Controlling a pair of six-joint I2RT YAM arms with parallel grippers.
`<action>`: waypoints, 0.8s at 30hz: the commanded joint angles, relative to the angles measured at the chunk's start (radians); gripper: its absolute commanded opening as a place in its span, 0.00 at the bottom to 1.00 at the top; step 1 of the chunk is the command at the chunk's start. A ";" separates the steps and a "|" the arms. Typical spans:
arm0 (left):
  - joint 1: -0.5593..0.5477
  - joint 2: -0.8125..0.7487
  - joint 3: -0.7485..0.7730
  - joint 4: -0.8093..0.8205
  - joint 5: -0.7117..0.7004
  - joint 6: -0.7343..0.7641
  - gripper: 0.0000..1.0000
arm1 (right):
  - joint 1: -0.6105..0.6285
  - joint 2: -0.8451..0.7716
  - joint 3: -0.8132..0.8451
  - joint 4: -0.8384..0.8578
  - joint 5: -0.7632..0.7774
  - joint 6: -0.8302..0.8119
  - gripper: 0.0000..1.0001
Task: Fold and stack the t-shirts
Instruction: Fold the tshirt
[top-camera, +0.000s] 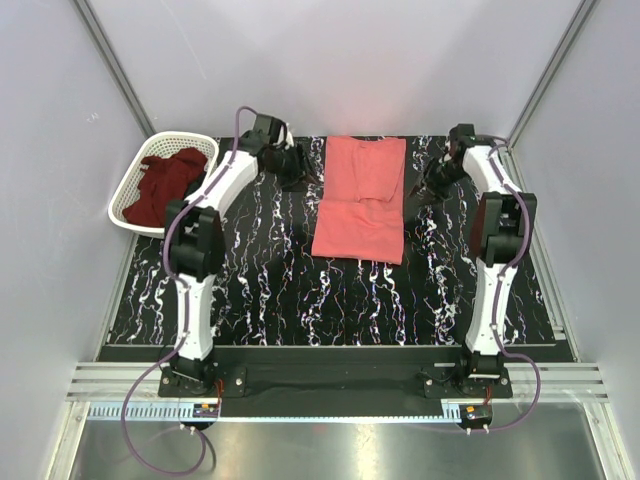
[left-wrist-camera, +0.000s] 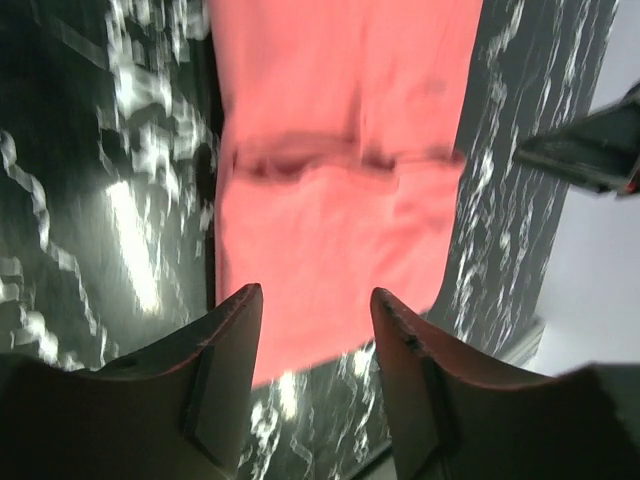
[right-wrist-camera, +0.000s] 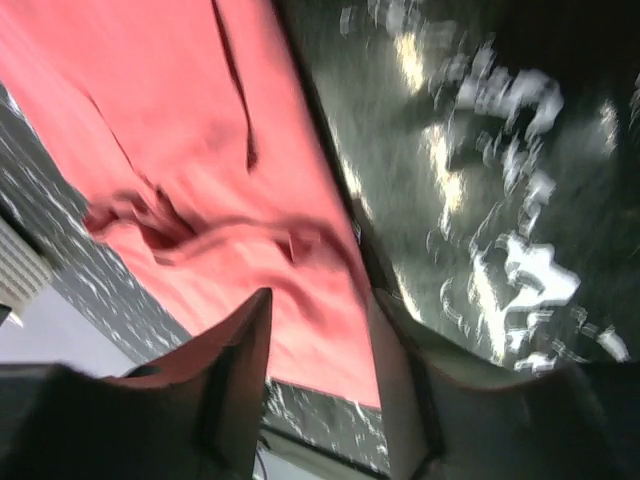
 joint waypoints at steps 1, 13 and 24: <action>-0.021 -0.142 -0.194 0.101 0.088 0.044 0.49 | 0.081 -0.163 -0.125 0.046 -0.024 -0.005 0.45; -0.104 -0.012 -0.236 0.272 0.197 -0.044 0.34 | 0.132 -0.125 -0.188 0.105 0.028 -0.060 0.46; -0.104 0.004 -0.253 0.246 0.197 -0.042 0.33 | 0.132 -0.049 -0.087 0.056 0.132 -0.211 0.53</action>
